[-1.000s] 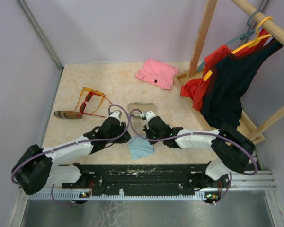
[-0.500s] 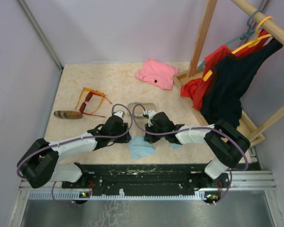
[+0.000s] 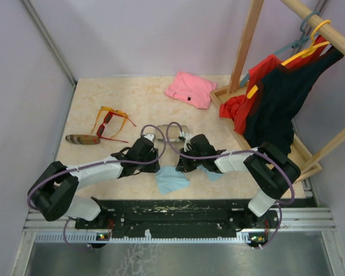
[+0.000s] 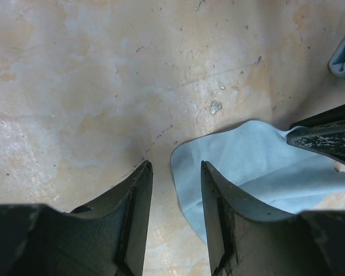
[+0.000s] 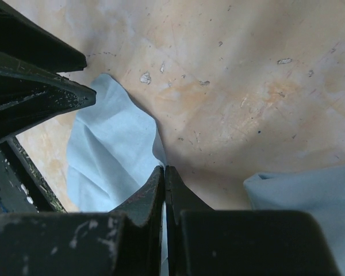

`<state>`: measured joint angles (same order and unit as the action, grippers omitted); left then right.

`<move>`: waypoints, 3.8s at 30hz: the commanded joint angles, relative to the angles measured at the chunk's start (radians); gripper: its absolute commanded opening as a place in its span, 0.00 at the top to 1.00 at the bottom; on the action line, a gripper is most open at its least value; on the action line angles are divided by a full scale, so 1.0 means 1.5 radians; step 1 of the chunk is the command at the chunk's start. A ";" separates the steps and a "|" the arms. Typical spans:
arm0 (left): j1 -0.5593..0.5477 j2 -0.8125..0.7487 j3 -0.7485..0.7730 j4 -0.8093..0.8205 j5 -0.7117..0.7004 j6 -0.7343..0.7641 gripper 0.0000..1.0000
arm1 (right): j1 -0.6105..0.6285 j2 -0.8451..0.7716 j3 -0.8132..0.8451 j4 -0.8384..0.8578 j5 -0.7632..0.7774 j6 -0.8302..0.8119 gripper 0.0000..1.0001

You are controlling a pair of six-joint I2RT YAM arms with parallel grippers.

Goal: Organize the sunglasses
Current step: Fold the glasses cleaning cloth at the center of the board.

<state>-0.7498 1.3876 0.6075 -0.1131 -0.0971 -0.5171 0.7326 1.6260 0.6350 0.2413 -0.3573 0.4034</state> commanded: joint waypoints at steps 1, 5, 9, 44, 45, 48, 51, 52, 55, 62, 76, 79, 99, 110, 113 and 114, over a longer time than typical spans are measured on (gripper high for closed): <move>0.001 0.016 0.019 -0.010 0.024 0.022 0.55 | -0.016 0.011 -0.006 0.016 0.012 0.008 1.00; -0.007 0.026 0.022 -0.022 0.028 0.027 0.57 | -0.024 0.012 -0.013 0.020 0.012 0.012 1.00; -0.017 0.034 0.025 -0.036 0.023 0.030 0.58 | -0.026 0.011 -0.015 0.024 0.012 0.013 1.00; -0.118 0.109 0.055 -0.146 -0.097 0.006 0.87 | -0.027 0.011 -0.024 0.033 0.010 0.016 1.00; -0.118 0.105 0.057 -0.146 -0.102 0.004 0.89 | -0.027 0.012 -0.024 0.034 0.009 0.016 1.00; -0.119 0.096 0.071 -0.149 -0.122 0.003 0.98 | -0.027 0.009 -0.023 0.037 0.007 0.014 1.00; -0.117 0.085 0.089 -0.144 -0.142 0.011 0.99 | -0.027 -0.003 -0.021 0.041 0.008 0.008 1.00; -0.117 0.082 0.096 -0.141 -0.146 0.013 0.99 | -0.027 -0.008 -0.021 0.042 0.012 0.007 1.00; -0.115 0.075 0.115 -0.122 -0.154 0.027 0.99 | -0.027 -0.025 -0.019 0.048 0.031 -0.003 1.00; -0.088 0.094 0.138 -0.085 -0.160 0.061 0.99 | -0.027 -0.032 0.016 0.042 0.094 -0.036 1.00; -0.035 0.098 0.142 -0.008 -0.135 0.102 0.99 | -0.027 -0.013 0.058 0.040 0.133 -0.079 1.00; -0.034 0.093 0.133 0.002 -0.128 0.110 0.99 | -0.027 -0.018 0.061 0.033 0.132 -0.092 1.00; -0.034 0.040 0.044 0.072 -0.095 0.116 0.99 | -0.026 -0.057 0.029 0.002 0.044 -0.178 1.00; -0.035 -0.001 0.003 0.097 -0.075 0.109 0.99 | -0.022 -0.079 -0.011 0.022 0.004 -0.167 1.00; -0.035 -0.009 -0.008 0.098 -0.068 0.098 0.99 | -0.019 -0.081 -0.016 0.023 0.000 -0.165 1.00; -0.034 -0.012 -0.012 0.100 -0.065 0.097 0.99 | -0.019 -0.081 -0.018 0.024 -0.001 -0.164 1.00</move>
<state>-0.8051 1.4010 0.6174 0.0147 -0.2066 -0.3622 0.7040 1.5455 0.6174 0.2466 -0.3374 0.1593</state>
